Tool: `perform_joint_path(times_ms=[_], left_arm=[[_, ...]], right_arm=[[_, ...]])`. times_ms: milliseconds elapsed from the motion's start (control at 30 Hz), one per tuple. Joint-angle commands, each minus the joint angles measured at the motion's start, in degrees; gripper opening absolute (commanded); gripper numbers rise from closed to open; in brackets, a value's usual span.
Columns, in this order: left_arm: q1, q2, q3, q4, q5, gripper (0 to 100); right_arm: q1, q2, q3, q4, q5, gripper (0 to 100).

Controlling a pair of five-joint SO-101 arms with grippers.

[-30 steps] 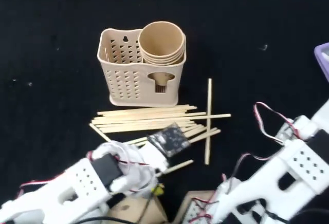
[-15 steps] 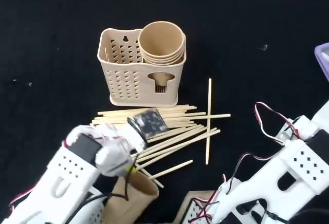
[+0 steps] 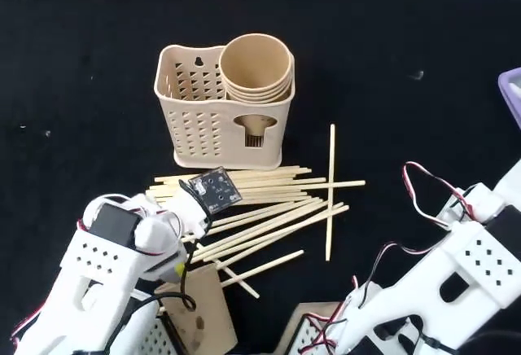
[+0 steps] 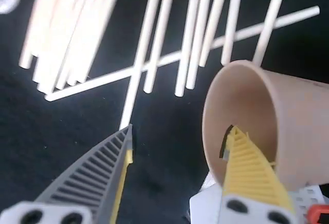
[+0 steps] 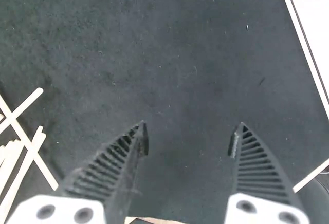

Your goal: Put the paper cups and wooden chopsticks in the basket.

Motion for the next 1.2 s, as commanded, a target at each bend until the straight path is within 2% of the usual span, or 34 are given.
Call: perform_joint_path(times_ms=[0, 167, 233, 367, 567, 733, 933, 1167], left_arm=[[-3.47, -0.70, -8.84, 0.35, -0.53, 28], [-8.84, -0.70, -20.44, 1.67, -0.35, 29], [-8.84, -0.62, -23.78, 6.42, -0.26, 29], [-1.45, -0.70, -25.54, 15.91, -0.18, 29], [11.03, -3.08, -16.66, 15.47, 0.53, 29], [20.44, -6.07, -14.55, 15.03, 4.57, 29], [21.67, -4.13, -13.67, 14.07, 4.66, 29], [18.68, -0.26, -10.42, 9.76, 4.40, 29]], right_arm=[[1.32, -1.89, -0.22, 0.09, 0.62, 26.5], [1.32, -1.89, -0.22, 0.09, 0.62, 26.5], [1.32, -1.89, -0.22, 0.09, 0.62, 26.5], [1.14, -1.89, -0.22, 0.09, 0.62, 26.5], [1.05, -1.89, -0.13, 0.00, 0.62, 26.5], [1.05, -1.89, -0.13, -0.18, 0.62, 26.5], [1.14, -1.89, -0.13, -0.09, 0.62, 26.5], [1.05, -1.89, -0.13, 0.09, 0.62, 26.5]])
